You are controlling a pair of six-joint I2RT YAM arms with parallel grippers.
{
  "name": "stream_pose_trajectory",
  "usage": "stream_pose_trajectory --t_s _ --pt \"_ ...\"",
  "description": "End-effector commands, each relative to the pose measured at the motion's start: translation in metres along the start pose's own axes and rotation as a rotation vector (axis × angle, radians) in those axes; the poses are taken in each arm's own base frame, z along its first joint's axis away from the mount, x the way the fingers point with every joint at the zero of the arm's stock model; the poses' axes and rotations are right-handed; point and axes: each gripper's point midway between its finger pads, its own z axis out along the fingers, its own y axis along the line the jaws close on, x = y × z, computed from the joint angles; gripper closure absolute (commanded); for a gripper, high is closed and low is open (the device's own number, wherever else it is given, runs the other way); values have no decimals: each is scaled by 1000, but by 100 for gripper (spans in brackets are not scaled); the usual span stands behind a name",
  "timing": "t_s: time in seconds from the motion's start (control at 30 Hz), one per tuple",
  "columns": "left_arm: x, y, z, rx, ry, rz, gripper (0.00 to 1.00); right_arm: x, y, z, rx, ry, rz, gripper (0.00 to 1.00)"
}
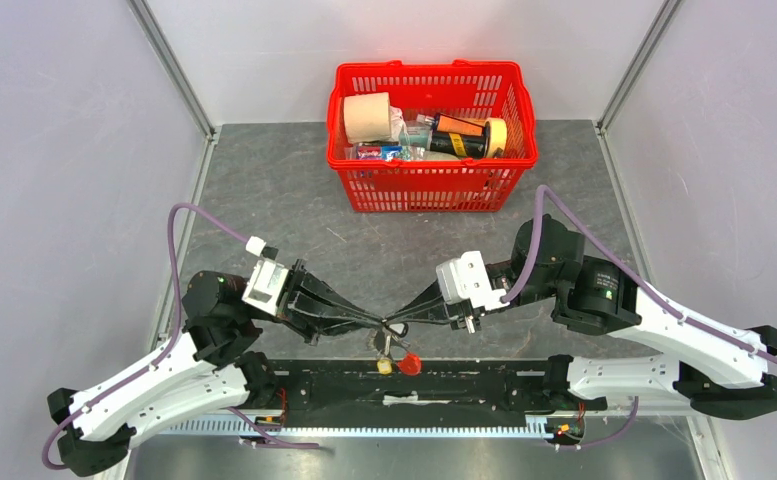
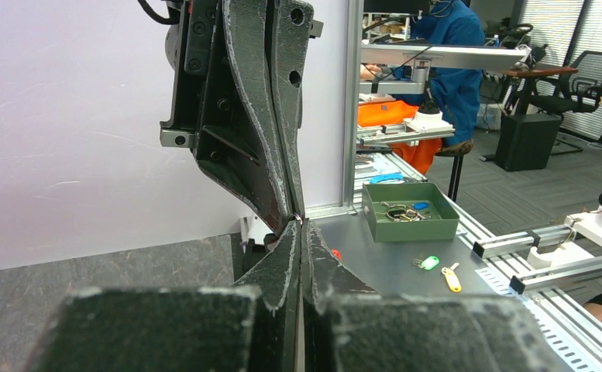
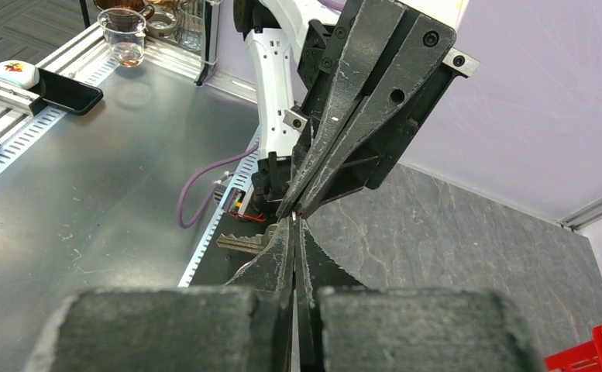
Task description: Put the keys on the keyring
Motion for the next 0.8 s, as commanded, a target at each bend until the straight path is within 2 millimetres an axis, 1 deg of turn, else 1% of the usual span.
stream_pose_trajectory --t_s 0.0,0.13,0.33,0.53,0.77 --pt "-16 1 5 2 -28 46 98 -32 -5 -4 21 -77 -33 100" --pt "-17 0 6 13 -25 40 98 -31 -5 -4 21 -76 -29 100" --pt "-19 11 7 -55 -27 14 98 -31 -5 -5 33 -76 1 100" --pt "-21 24 8 -123 -40 3 98 -36 -10 -11 81 -91 21 88" --pt "-20 33 7 -176 -35 -6 98 -36 -13 -12 104 -97 27 88"
